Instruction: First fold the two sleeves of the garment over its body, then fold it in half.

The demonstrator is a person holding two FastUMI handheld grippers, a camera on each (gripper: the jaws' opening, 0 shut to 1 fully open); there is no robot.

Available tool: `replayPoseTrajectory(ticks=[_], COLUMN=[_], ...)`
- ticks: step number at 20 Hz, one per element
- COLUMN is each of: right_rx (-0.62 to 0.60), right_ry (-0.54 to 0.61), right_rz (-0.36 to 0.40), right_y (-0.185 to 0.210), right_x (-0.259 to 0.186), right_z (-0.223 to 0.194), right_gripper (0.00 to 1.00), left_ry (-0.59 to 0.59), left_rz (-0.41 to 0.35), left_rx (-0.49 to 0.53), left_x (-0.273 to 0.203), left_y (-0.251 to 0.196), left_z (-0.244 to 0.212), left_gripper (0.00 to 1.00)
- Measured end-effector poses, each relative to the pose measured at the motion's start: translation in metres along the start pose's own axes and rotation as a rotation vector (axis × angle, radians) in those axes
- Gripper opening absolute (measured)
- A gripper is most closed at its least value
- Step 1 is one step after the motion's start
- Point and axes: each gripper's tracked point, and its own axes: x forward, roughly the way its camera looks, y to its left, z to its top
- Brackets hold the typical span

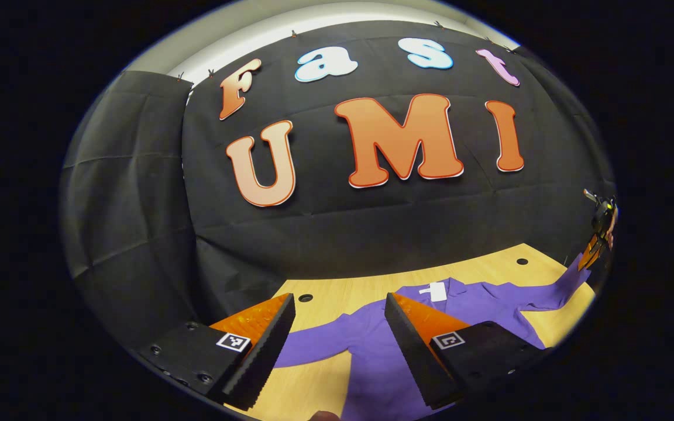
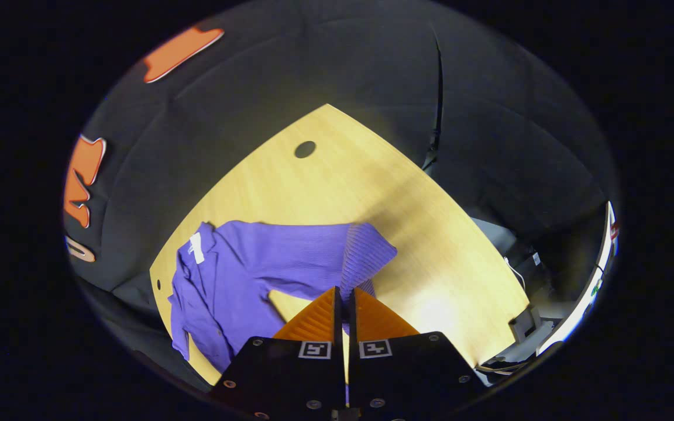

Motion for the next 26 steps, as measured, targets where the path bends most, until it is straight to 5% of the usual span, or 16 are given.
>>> replayPoseTrajectory(ticks=[14,25,26], right_rx=[-0.215,-0.338,-0.345], right_ry=[-0.041,0.012,0.012], right_rz=[0.124,0.336,0.372], right_y=[0.253,0.417,0.427], right_x=[-0.058,-0.053,-0.055], right_z=[-0.061,-0.117,-0.124], right_gripper=[0.03,0.08,0.0], left_ry=[0.059,0.132,0.144], left_rz=[-0.056,0.062,0.073], left_rx=[-0.055,-0.076,-0.081], left_x=[0.043,0.046,0.046], left_y=[0.136,0.21,0.214], left_z=[-0.057,-0.104,-0.108], left_gripper=[0.97,0.97,0.97])
